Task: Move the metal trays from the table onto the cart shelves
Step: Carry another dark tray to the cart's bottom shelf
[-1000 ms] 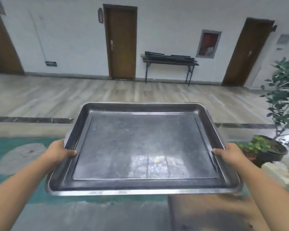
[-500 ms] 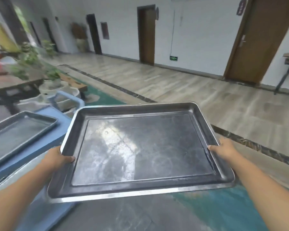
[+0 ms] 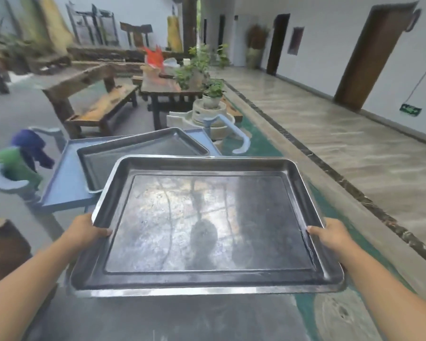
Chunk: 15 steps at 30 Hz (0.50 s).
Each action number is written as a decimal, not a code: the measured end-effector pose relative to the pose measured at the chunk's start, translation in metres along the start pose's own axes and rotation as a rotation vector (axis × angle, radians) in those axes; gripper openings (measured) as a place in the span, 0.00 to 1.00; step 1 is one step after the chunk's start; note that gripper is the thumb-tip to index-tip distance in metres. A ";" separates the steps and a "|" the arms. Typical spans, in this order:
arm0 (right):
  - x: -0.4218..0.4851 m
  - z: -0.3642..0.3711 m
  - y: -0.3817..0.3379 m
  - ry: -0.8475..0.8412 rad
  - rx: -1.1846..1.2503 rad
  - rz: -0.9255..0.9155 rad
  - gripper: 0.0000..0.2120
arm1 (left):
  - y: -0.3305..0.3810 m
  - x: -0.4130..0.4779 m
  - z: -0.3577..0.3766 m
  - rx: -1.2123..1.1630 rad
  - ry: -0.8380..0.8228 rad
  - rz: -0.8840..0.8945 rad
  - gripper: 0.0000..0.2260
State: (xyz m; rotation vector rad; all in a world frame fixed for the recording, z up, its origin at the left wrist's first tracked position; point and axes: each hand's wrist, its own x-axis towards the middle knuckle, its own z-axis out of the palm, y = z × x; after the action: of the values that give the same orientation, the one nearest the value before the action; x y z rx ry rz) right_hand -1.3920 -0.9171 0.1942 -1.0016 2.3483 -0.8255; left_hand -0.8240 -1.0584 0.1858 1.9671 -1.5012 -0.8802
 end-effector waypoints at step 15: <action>0.058 0.180 -0.069 -0.199 -0.114 -0.057 0.04 | -0.144 0.072 -0.025 -0.033 0.079 -0.239 0.10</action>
State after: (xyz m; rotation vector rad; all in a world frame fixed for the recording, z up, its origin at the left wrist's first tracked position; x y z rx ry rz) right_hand -1.2865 -1.0618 0.1017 -1.1471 2.2260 -0.5879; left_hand -0.7010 -1.0905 0.0837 2.1616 -1.2168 -0.9056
